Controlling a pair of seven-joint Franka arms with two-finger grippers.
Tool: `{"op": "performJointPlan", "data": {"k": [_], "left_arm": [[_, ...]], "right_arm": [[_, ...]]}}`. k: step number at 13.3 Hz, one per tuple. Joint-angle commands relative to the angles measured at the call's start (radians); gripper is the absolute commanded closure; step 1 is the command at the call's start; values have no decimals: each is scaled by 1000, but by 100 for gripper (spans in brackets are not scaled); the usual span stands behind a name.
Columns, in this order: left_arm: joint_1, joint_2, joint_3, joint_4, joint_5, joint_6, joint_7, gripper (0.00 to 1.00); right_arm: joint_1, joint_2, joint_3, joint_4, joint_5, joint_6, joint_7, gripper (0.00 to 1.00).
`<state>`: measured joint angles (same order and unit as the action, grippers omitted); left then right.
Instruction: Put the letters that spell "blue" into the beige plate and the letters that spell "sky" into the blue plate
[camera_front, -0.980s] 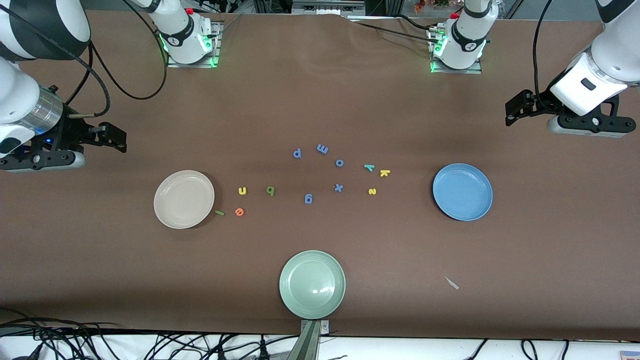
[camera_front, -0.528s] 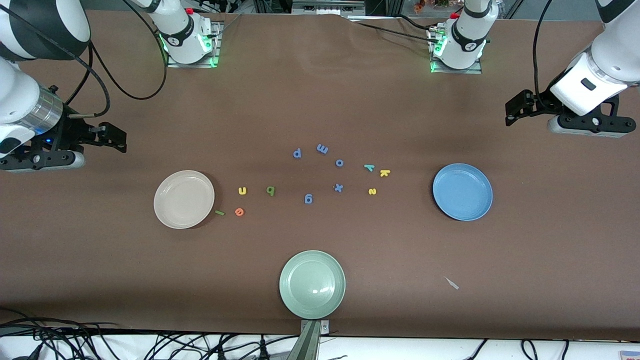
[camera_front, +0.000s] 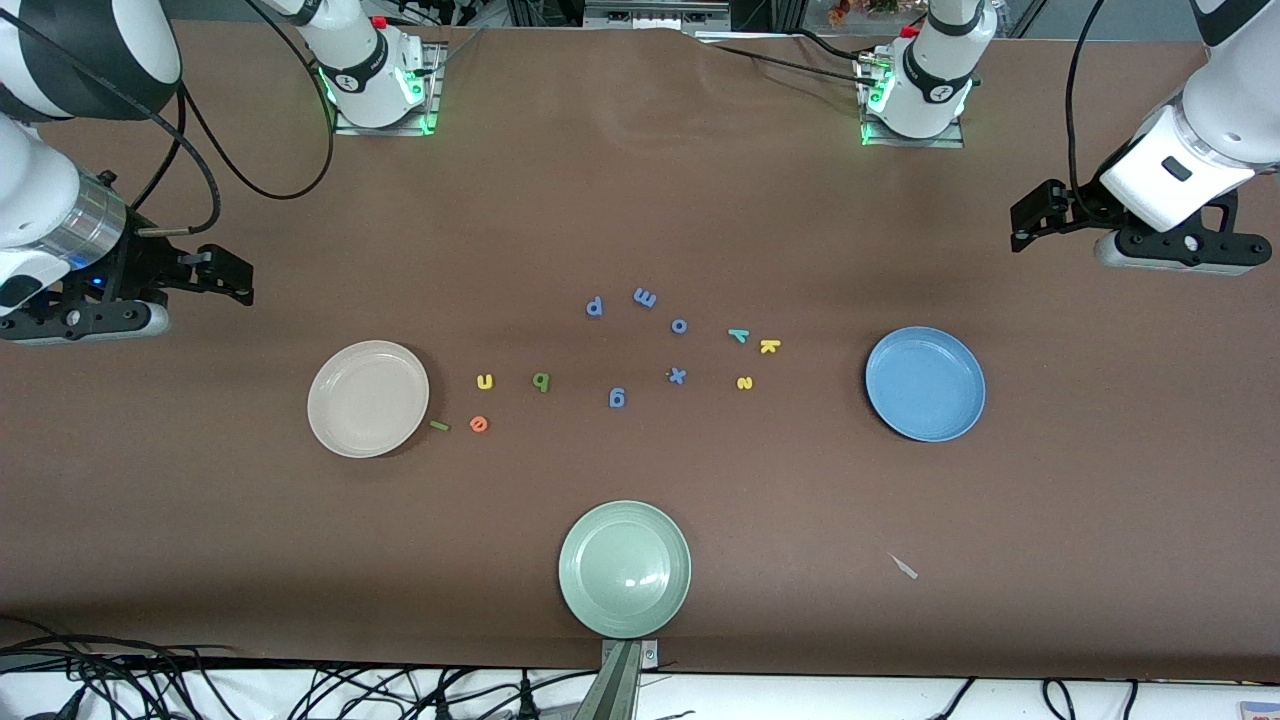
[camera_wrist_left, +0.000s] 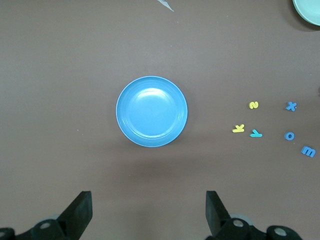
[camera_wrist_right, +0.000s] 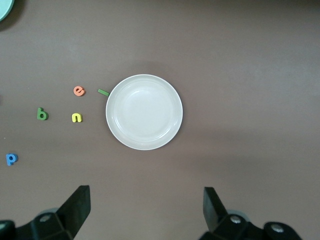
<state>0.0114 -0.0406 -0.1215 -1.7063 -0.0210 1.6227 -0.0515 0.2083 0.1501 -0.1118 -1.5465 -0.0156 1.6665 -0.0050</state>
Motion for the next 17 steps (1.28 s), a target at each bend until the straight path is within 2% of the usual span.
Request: {"op": "performJointPlan", "data": {"k": [1, 7, 9, 17], "left_arm": [[-2, 15, 3, 33, -11, -23, 13, 0], [2, 18, 3, 33, -14, -23, 12, 0], [-10, 53, 3, 33, -14, -24, 21, 0], [-158, 319, -12, 118, -25, 17, 6, 0]], "right_arm": [[2, -10, 6, -1, 13, 6, 3, 0], [2, -9, 6, -1, 9, 6, 3, 0], [2, -9, 6, 0, 11, 4, 3, 0], [10, 0, 7, 6, 2, -7, -15, 0]]}}
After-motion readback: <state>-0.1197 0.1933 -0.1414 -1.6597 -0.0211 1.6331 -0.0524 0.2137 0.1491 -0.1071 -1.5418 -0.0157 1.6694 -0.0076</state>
